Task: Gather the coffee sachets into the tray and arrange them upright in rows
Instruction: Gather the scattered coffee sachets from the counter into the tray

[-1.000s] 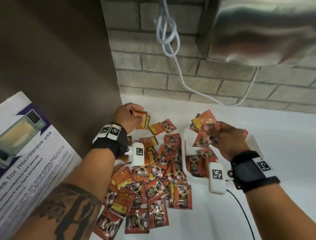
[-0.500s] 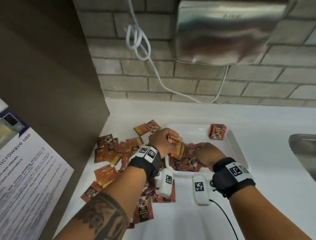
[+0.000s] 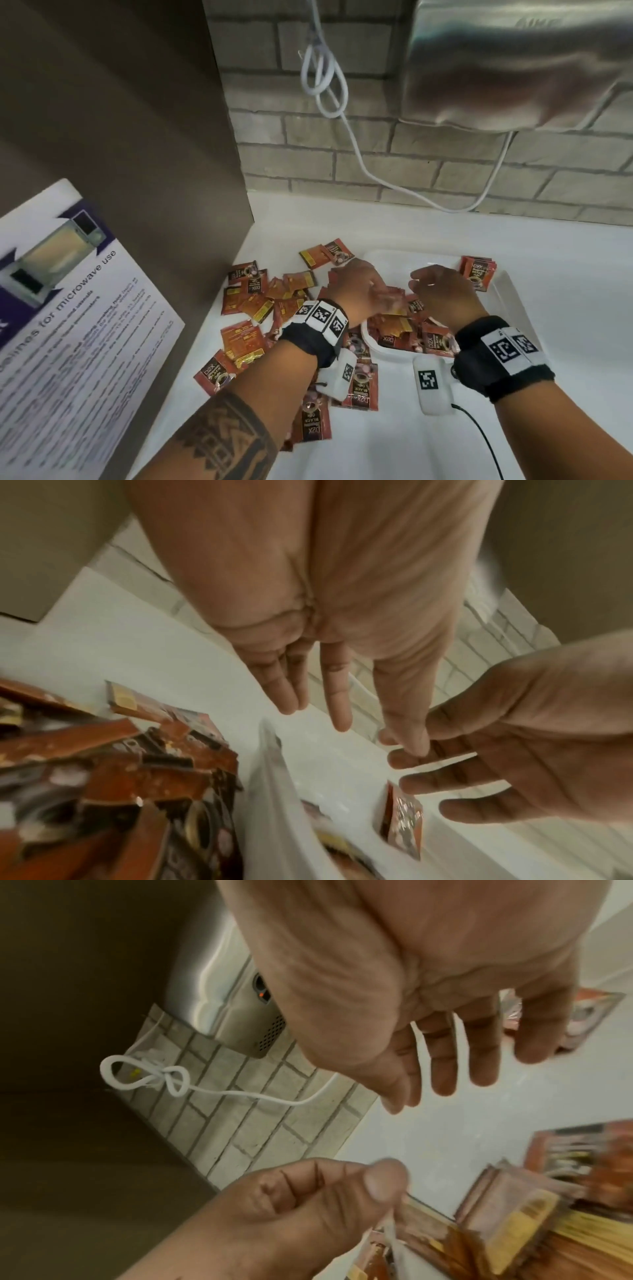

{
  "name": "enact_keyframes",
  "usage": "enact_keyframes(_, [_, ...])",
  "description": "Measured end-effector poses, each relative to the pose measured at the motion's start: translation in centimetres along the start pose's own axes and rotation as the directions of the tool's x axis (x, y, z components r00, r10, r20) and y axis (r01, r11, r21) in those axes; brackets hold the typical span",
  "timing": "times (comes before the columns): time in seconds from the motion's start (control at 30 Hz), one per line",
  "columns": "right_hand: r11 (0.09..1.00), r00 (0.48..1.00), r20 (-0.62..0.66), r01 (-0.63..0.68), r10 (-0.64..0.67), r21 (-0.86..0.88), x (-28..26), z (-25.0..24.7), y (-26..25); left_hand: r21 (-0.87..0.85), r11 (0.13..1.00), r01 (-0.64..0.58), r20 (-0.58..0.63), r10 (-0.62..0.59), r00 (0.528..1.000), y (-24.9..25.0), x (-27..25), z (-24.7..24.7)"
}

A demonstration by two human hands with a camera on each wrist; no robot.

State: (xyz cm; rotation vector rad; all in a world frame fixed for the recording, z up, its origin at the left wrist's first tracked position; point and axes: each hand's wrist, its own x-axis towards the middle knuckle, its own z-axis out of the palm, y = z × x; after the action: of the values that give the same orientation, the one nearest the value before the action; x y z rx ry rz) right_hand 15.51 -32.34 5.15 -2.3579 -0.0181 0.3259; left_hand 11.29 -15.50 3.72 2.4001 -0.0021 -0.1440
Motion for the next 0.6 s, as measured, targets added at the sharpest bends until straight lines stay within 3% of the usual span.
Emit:
enact_keyframes(0.1, [0.991,0.994,0.007,0.106,-0.107,0.08,0.4,0.6,-2.9,-0.046,0.998,0.041,-0.172,-0.048,0.984,-3.2,-0.5,-2.8])
enact_keyframes(0.17, [0.977,0.979,0.041,0.196,-0.2,0.081,0.6,1.6,-4.6,0.002,0.979,0.206,-0.234,-0.2,0.952,-6.5,-0.3,-5.1])
enact_keyframes(0.27, [0.96,0.943,0.18,0.272,-0.279,0.062,1.4,4.2,-7.0,0.235,0.834,0.5,-0.148,-0.477,0.866,-12.0,0.0,-8.5])
enact_keyframes(0.37, [0.935,0.902,0.345,0.325,-0.261,-0.142,1.8,7.2,-9.8,0.46,0.736,0.497,-0.023,-0.549,0.835,-16.1,-0.3,-9.9])
enact_keyframes(0.5, [0.867,0.851,0.487,0.383,-0.197,-0.319,2.5,11.0,-12.4,0.545,0.695,0.469,0.136,-0.625,0.769,-18.0,-0.3,-10.0])
enact_keyframes(0.6, [0.814,0.827,0.557,0.374,-0.076,-0.445,2.9,13.8,-13.0,0.588,0.715,0.378,0.152,-0.556,0.817,-18.4,-0.3,-9.8])
